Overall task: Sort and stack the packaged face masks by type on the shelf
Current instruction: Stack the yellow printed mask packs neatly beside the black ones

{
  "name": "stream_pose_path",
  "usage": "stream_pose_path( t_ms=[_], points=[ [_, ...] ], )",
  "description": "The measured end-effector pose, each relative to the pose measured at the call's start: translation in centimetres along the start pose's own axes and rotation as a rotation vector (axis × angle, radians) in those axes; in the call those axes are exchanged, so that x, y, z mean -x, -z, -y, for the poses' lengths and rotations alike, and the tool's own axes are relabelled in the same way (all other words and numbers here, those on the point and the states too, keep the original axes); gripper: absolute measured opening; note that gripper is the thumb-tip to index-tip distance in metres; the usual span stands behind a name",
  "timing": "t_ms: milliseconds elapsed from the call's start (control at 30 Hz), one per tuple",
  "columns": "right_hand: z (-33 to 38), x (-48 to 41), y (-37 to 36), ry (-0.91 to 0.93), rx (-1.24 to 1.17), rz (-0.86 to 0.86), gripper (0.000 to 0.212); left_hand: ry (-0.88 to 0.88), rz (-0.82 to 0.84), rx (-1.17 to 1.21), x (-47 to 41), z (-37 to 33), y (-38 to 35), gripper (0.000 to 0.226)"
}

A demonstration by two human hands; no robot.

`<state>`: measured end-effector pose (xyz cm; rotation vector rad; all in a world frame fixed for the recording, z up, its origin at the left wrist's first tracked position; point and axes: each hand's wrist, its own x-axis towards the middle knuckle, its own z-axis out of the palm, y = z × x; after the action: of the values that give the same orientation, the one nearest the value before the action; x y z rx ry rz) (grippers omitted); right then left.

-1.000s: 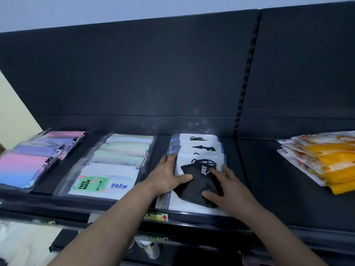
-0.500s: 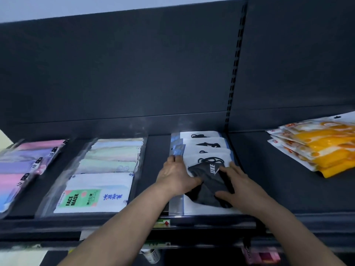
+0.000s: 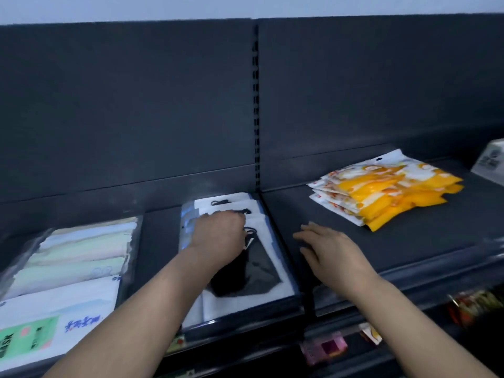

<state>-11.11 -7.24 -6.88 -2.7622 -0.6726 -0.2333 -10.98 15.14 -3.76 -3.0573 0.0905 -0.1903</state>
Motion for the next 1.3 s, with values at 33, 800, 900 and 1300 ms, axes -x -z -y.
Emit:
stream_pose_path(
  t_ms=[33, 800, 900, 1300],
  points=[
    [-1.6, 0.1, 0.6, -0.041, 0.011, -0.04, 0.036, -0.011, -0.01, 0.077, -0.8, -1.3, 0.1, 0.027],
    [-32.6, -4.7, 9.7, -0.091, 0.069, 0.201, 0.062, 0.329, 0.236, 0.739, -20.2, -31.8, -2.8, 0.064],
    [-35.0, -4.1, 11.2, -0.126, 0.029, 0.234, 0.055, 0.252, 0.288, 0.7, -20.4, -34.0, -2.3, 0.065],
    [-35.7, -2.0, 13.1, -0.158, -0.165, 0.21, 0.031, -0.279, -0.013, 0.079, -23.2, -31.7, -1.8, 0.056]
  ],
)
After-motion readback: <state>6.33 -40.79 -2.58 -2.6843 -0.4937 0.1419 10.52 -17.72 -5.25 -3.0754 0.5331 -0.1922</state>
